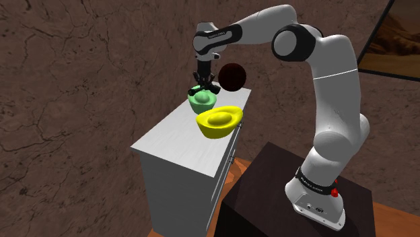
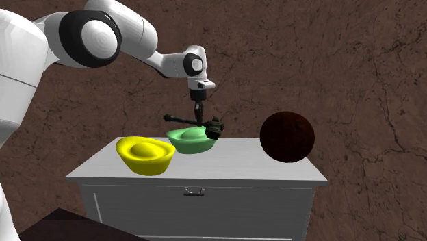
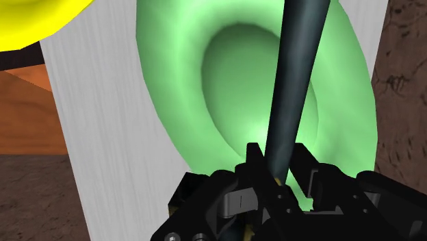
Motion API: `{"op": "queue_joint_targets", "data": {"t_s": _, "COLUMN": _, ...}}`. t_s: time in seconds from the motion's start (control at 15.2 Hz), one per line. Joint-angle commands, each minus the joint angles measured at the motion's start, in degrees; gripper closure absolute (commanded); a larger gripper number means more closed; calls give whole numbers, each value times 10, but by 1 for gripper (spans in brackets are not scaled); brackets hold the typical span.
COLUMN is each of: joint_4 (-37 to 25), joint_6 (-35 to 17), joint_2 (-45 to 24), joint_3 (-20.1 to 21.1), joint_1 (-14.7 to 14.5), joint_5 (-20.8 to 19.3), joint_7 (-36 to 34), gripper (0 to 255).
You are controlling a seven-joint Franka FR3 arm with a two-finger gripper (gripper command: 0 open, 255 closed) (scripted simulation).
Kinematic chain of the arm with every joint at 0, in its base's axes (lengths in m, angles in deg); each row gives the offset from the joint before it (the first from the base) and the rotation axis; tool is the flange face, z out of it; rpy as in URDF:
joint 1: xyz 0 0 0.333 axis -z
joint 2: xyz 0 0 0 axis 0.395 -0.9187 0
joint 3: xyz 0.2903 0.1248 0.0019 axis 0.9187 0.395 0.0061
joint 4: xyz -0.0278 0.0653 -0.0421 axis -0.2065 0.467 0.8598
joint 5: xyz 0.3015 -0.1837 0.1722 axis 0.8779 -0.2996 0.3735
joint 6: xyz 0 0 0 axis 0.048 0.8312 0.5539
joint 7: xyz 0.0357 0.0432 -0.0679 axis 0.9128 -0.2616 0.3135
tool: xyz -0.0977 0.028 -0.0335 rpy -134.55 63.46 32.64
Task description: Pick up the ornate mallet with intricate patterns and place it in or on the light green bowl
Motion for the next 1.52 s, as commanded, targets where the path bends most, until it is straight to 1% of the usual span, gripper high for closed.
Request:
{"op": "queue_joint_targets", "data": {"t_s": 0.0, "joint_4": 1, "joint_6": -2, "joint_2": 0, "joint_3": 0, "joint_1": 0, "joint_5": 0, "joint_7": 0, "gripper": 255}}
{"op": "queue_joint_targets", "data": {"t_s": 0.26, "joint_4": 1, "joint_6": -2, "joint_2": 0, "joint_3": 0, "joint_1": 0, "joint_5": 0, "joint_7": 0, "gripper": 255}}
{"op": "queue_joint_targets", "data": {"t_s": 0.33, "joint_4": 1, "joint_6": -2, "joint_2": 0, "joint_3": 0, "joint_1": 0, "joint_5": 0, "joint_7": 0, "gripper": 0}}
{"op": "queue_joint_targets", "data": {"t_s": 0.66, "joint_4": 1, "joint_6": -2, "joint_2": 0, "joint_3": 0, "joint_1": 0, "joint_5": 0, "joint_7": 0, "gripper": 0}}
{"op": "queue_joint_targets", "data": {"t_s": 0.92, "joint_4": -60, "joint_6": 67, "joint_2": 7, "joint_3": 1, "joint_1": -2, "joint_5": 1, "joint_7": 2, "gripper": 0}}
{"op": "queue_joint_targets", "data": {"t_s": 1.45, "joint_4": -60, "joint_6": 67, "joint_2": 7, "joint_3": 1, "joint_1": -2, "joint_5": 1, "joint_7": 2, "gripper": 0}}
